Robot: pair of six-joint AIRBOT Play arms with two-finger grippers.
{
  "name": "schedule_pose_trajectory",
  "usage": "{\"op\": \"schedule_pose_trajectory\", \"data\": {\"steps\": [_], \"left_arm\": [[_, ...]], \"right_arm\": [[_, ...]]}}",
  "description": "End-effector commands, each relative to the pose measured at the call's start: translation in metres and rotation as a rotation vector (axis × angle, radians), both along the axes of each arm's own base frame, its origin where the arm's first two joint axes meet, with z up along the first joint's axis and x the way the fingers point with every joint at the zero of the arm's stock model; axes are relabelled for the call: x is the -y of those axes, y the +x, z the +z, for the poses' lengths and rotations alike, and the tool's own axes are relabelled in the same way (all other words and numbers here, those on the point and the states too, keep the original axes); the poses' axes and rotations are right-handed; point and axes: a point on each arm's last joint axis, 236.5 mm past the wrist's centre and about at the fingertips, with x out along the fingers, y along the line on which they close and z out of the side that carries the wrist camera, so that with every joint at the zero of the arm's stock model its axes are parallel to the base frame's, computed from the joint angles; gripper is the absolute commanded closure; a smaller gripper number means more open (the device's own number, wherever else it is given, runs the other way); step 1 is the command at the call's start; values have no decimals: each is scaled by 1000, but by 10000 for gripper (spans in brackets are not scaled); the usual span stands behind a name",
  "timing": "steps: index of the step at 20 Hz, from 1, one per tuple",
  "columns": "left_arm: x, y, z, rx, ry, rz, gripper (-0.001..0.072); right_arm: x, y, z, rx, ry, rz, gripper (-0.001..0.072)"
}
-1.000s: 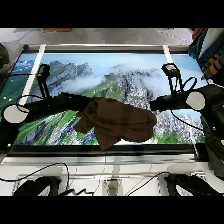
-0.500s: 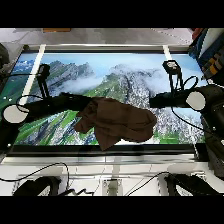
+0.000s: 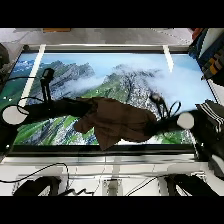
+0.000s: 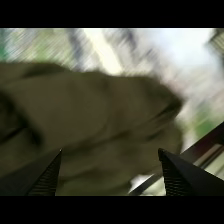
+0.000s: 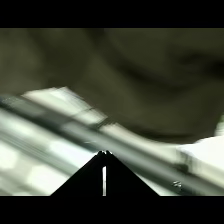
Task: Fold the clothes and pants, and hang the long-sleeved shirts on hangers.
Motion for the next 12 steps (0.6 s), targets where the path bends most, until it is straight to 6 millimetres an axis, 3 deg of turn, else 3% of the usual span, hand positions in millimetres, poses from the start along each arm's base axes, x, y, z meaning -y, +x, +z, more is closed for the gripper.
{"op": "schedule_pose_trajectory", "data": {"steps": [1, 2, 4, 5, 9, 11, 12], "left_arm": [[-57, 1, -28, 61, 344, 3, 11], [-65, 2, -28, 77, 387, 9, 11], [-66, 2, -28, 81, 394, 10, 11], [-66, 2, -28, 80, 395, 10, 11], [-66, 3, -29, 78, 395, 9, 11], [-66, 3, -29, 78, 395, 9, 11], [-66, 3, -29, 78, 395, 9, 11]], "right_arm": [[-44, -22, -19, -94, 340, -216, 696], [-46, -19, -27, -119, 380, -289, 670], [-45, -13, -45, -184, 411, -423, 347], [-44, -11, -52, -202, 399, -441, 299], [-45, -11, -87, -358, 380, -571, 310], [-44, -21, -108, -467, 344, -630, 407], [-45, -23, -115, -514, 338, -662, 406]]}}
